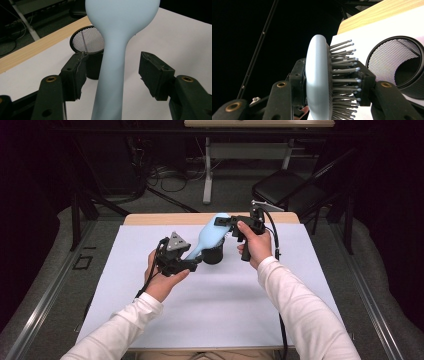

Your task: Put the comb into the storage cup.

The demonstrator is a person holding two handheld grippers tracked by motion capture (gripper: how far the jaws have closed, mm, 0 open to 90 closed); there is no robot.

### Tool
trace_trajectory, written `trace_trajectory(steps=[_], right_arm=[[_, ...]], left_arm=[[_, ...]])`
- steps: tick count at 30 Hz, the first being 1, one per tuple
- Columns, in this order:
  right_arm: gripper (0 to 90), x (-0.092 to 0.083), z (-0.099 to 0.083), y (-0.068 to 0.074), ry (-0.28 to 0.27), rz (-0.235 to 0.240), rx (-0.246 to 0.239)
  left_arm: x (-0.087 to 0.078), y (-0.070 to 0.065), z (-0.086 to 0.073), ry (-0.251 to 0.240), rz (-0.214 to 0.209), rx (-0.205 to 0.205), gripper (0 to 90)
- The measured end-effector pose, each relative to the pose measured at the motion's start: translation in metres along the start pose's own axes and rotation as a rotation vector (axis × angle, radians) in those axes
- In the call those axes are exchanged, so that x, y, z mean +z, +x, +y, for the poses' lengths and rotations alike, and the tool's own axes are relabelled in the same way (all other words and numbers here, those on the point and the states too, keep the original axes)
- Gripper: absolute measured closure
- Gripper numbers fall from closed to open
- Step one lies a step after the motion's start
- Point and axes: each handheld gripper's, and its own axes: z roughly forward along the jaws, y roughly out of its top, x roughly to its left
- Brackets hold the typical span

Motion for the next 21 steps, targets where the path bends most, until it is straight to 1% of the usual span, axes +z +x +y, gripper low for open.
trace_trajectory(steps=[1, 2, 4, 6, 8, 11, 15, 16, 21], right_arm=[[52.8, -0.001, 0.001, 0.001, 0.001, -0.003, -0.008], [52.8, -0.001, 0.001, 0.003, -0.002, -0.002, -0.009], [52.8, -0.001, 0.002, 0.004, -0.004, -0.005, -0.016], [52.8, -0.002, 0.003, 0.005, -0.005, -0.005, -0.012], [52.8, -0.002, 0.003, 0.006, -0.004, -0.007, -0.021], [52.8, -0.004, 0.005, 0.010, -0.005, -0.008, -0.023], [52.8, -0.005, 0.006, 0.013, -0.008, -0.012, -0.033], [52.8, -0.005, 0.006, 0.013, -0.008, -0.012, -0.033], [52.8, -0.006, 0.008, 0.015, -0.010, -0.014, -0.038]], left_arm=[[-0.001, -0.001, 0.000, -0.008, 0.010, 0.015, 39.1], [-0.001, -0.001, 0.000, -0.008, 0.010, 0.015, 39.3], [-0.003, 0.000, 0.001, -0.011, 0.018, 0.002, 39.3], [-0.004, 0.001, 0.001, -0.012, 0.018, -0.003, 39.3], [-0.005, 0.002, 0.001, -0.010, 0.012, -0.012, 39.3], [-0.007, 0.003, 0.001, -0.016, 0.011, -0.015, 39.2], [-0.009, 0.004, 0.001, -0.007, 0.018, -0.013, 35.4], [-0.009, 0.004, 0.001, -0.007, 0.016, -0.016, 35.4], [-0.010, 0.004, 0.002, 0.001, 0.011, -0.014, 29.0]])
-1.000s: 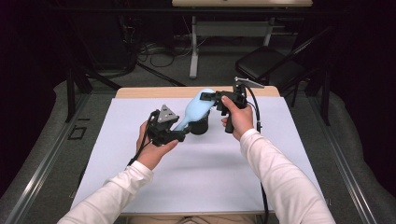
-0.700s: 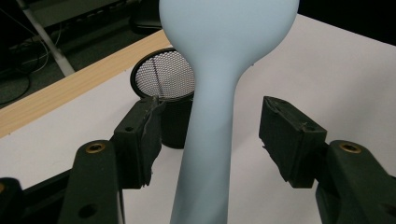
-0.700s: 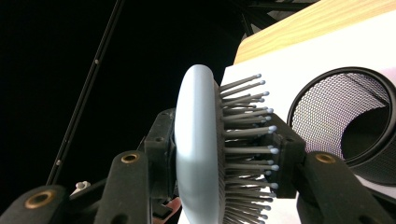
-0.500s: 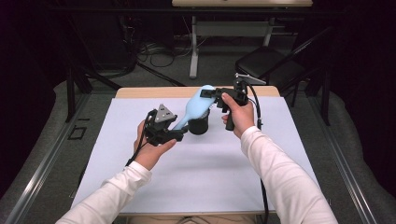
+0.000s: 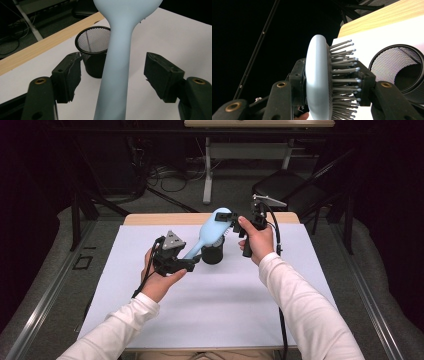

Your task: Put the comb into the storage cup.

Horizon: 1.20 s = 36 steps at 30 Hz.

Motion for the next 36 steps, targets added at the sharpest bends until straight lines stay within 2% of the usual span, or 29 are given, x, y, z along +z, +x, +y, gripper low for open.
trace_trajectory(steps=[2, 7, 9, 11, 18, 26, 36], right_arm=[[52.7, 0.000, 0.000, 0.000, 0.000, -0.001, -0.001], [52.7, -0.002, 0.002, 0.003, -0.001, -0.001, -0.005], [52.7, -0.003, 0.002, 0.004, -0.001, -0.004, -0.009], [52.7, -0.003, 0.002, 0.004, -0.002, -0.006, -0.013], [52.7, -0.005, 0.004, 0.007, -0.002, -0.013, -0.022], [52.6, -0.009, 0.006, 0.010, -0.008, -0.021, -0.030], [52.6, -0.012, 0.010, 0.016, -0.013, -0.027, -0.051]], left_arm=[[0.000, 0.000, 0.000, 0.000, 0.001, -0.001, 28.4], [-0.001, 0.000, 0.000, -0.003, 0.013, -0.003, 17.5], [-0.001, 0.000, 0.000, -0.005, -0.006, -0.012, 17.2], [-0.002, 0.000, 0.000, -0.004, -0.005, -0.010, 15.9], [-0.003, -0.002, 0.002, -0.004, -0.028, -0.018, 15.9], [-0.004, -0.002, 0.002, 0.000, -0.026, -0.023, 15.9], [-0.007, -0.002, 0.002, 0.001, -0.048, -0.023, 15.9]])
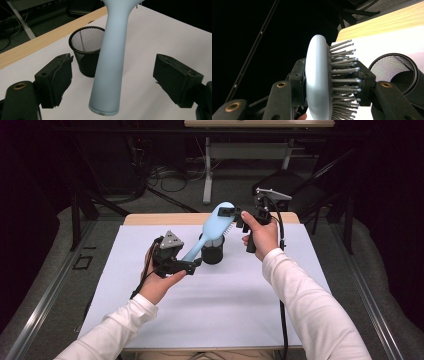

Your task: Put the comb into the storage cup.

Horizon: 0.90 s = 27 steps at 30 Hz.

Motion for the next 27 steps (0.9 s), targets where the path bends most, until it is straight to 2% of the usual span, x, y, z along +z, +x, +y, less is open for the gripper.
trace_trajectory(steps=[4, 10, 16, 22, 27], right_arm=[[52.5, -0.001, 0.002, 0.001, -0.003, -0.005, -0.005], [52.5, -0.004, 0.004, 0.003, -0.009, -0.016, -0.018], [52.4, -0.010, 0.009, 0.010, -0.017, -0.027, -0.040], [52.4, -0.015, 0.014, 0.015, -0.031, -0.038, -0.063], [52.4, -0.018, 0.017, 0.022, -0.034, -0.052, -0.083]], left_arm=[[0.002, -0.002, -0.002, 0.024, 0.000, -0.001, 15.9], [0.002, -0.002, -0.003, 0.028, -0.007, -0.001, 15.1], [-0.001, 0.000, -0.003, 0.021, -0.040, -0.034, 8.9], [-0.004, 0.003, -0.005, 0.013, -0.033, -0.049, 0.5], [-0.004, 0.006, -0.007, 0.010, -0.036, -0.067, 0.4]])
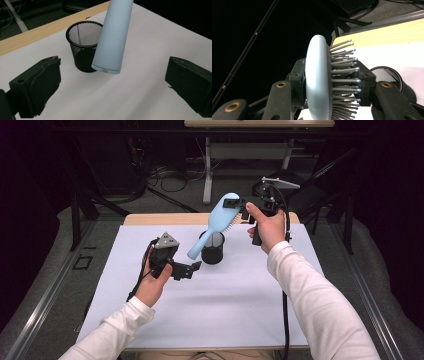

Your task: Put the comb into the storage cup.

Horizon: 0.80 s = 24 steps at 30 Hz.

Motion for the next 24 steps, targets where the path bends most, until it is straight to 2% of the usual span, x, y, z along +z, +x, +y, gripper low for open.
trace_trajectory(steps=[6, 11, 24], right_arm=[[52.3, 0.001, 0.003, 0.007, -0.001, -0.005, -0.021], [52.2, 0.003, 0.004, 0.009, -0.003, -0.009, -0.032], [52.1, 0.004, 0.010, 0.016, -0.017, -0.047, -0.076]], left_arm=[[-0.001, 0.002, -0.001, 0.007, -0.010, 0.011, 0.4], [0.000, 0.002, -0.001, 0.010, -0.002, 0.017, 0.4], [0.001, 0.006, 0.000, -0.002, -0.013, -0.022, 0.4]])
